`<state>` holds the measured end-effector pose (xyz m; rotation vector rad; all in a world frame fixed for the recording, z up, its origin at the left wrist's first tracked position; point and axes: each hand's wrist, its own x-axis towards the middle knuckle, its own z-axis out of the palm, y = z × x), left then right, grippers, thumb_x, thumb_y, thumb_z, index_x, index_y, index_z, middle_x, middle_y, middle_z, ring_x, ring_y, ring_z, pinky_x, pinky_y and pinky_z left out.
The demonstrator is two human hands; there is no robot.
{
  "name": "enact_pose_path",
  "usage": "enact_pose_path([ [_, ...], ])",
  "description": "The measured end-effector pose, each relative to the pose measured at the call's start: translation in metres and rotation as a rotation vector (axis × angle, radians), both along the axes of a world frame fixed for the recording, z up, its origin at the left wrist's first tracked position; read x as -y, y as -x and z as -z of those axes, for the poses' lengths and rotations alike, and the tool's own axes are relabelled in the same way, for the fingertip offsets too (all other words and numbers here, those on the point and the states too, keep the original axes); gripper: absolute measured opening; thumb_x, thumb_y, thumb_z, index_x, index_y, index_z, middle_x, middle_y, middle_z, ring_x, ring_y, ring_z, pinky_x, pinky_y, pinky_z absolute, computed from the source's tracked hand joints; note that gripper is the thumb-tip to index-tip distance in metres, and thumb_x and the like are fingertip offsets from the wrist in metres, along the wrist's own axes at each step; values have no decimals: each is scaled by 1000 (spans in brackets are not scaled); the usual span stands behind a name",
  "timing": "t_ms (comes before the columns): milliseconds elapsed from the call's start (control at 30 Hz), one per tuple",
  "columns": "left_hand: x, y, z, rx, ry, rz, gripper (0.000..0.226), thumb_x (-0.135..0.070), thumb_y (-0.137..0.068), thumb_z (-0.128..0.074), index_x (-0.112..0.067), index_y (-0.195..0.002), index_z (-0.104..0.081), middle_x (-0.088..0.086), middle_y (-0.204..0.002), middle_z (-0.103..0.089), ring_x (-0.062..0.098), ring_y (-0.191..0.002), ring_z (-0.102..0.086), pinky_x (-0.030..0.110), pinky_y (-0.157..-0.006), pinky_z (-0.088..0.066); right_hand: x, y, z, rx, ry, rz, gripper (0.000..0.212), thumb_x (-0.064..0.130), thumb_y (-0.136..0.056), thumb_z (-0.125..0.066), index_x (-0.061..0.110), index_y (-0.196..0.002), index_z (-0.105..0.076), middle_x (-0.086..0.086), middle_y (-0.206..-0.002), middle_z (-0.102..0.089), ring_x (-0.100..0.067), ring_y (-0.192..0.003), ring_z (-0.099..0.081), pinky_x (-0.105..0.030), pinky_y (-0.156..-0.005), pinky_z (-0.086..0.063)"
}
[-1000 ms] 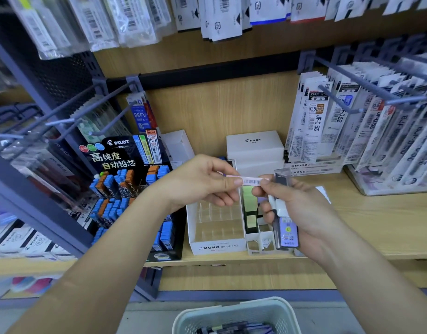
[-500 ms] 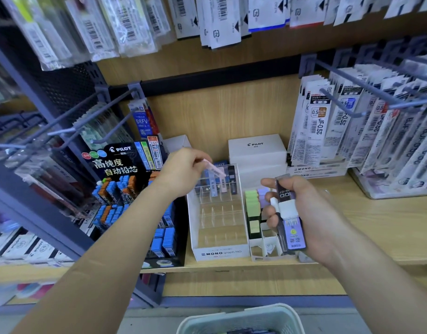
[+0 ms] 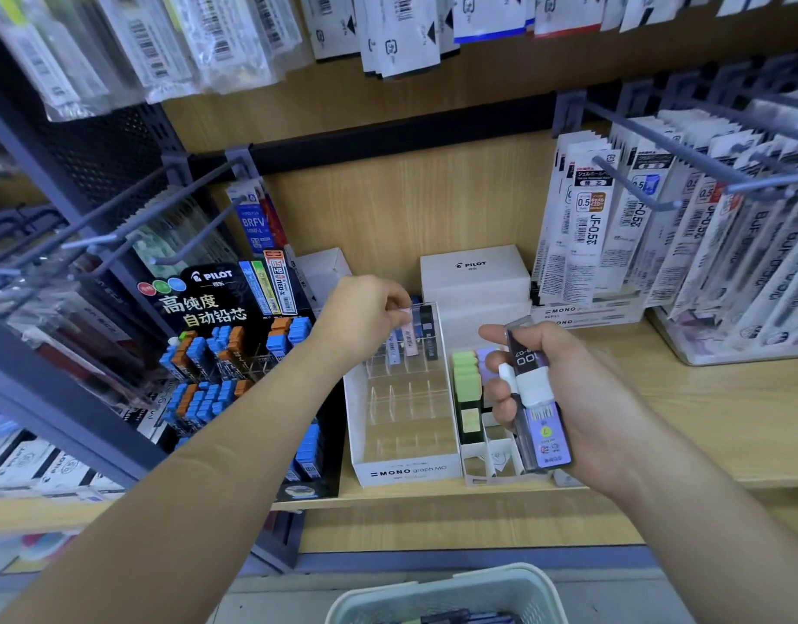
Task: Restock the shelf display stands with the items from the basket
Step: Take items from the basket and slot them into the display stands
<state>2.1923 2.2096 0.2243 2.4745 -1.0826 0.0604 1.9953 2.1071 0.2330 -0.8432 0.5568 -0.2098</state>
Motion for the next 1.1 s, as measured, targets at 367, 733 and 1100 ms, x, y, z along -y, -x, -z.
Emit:
enact_pose_path([
  [367,4,1,9,129,23,53,14,-18,-89,-64,-14,-97,-75,2,-95,-68,13,-85,-57,20,-73,-38,0,1,2,-47,34,-40,24,27,-97,-53,16,-114,-64,-12,-70,-59,-22,-45,-49,-25,-40,-42],
  [733,-4,37,-19,-125,216,-10,13,-23,-89,-64,-16,-90,-74,-5,-81,-70,4,-68,-57,14,-66,-44,-1,3,0,-44,76,-118,29,46,-99,-44,33,-114,-66,-10,-62,-53,-19,-44,-43,-23,-41,-36],
  [1100,-16,117,-30,-778,422,179,41,-1,-77,-74,-17,-113,-62,8,-87,-71,14,-69,-66,24,-76,-54,-10,12,-10,-60,304,-137,39,52,-100,-38,24,-104,-65,-7,-54,-52,-20,-40,-44,-22,-41,-36],
])
